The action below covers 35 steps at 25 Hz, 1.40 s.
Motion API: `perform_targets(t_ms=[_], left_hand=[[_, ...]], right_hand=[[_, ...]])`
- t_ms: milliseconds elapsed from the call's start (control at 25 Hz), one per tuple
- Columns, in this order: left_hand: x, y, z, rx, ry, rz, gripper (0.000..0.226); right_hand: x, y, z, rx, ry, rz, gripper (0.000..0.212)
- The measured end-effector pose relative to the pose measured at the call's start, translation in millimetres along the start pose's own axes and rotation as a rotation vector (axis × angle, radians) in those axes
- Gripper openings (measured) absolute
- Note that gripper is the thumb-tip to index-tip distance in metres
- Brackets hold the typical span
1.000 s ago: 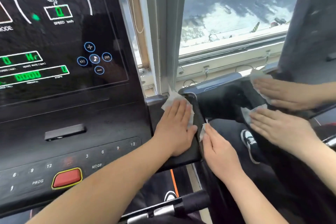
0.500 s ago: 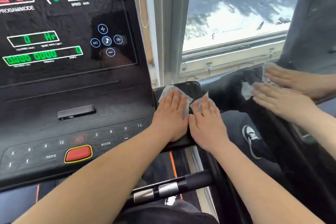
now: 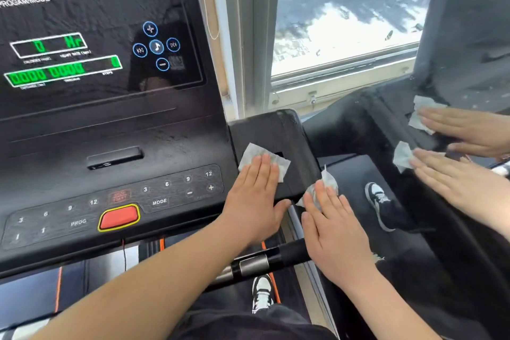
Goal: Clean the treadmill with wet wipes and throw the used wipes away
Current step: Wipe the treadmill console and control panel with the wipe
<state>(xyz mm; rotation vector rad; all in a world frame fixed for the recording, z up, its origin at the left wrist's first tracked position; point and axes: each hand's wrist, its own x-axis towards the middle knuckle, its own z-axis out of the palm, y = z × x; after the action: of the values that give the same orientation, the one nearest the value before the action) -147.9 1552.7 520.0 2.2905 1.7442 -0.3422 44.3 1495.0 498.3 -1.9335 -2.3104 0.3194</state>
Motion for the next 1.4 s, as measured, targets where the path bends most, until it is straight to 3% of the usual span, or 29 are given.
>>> perform_targets(t_ms=[200, 480, 680, 840, 1160, 1400], left_hand=[[28, 0, -9, -0.046, 0.001, 0.022, 0.079], [-36, 17, 1, 0.069, -0.049, 0.02, 0.088], [45, -36, -25, 0.163, 0.018, -0.126, 0.087], [64, -50, -34, 0.155, 0.029, -0.056, 0.081], [-29, 17, 25, -0.023, 0.094, 0.19, 0.079], [31, 10, 6, 0.065, 0.093, 0.261, 0.079]], right_hand=[[-2, -1, -3, 0.02, -0.009, 0.031, 0.062], [21, -2, -4, 0.002, -0.069, 0.031, 0.064], [74, -10, -10, -0.015, -0.111, -0.028, 0.075], [90, -7, -9, -0.003, -0.1, -0.048, 0.073], [14, 7, -1, 0.073, -0.021, 0.013, 0.057], [-4, -2, 1, 0.107, 0.03, 0.15, 0.059]])
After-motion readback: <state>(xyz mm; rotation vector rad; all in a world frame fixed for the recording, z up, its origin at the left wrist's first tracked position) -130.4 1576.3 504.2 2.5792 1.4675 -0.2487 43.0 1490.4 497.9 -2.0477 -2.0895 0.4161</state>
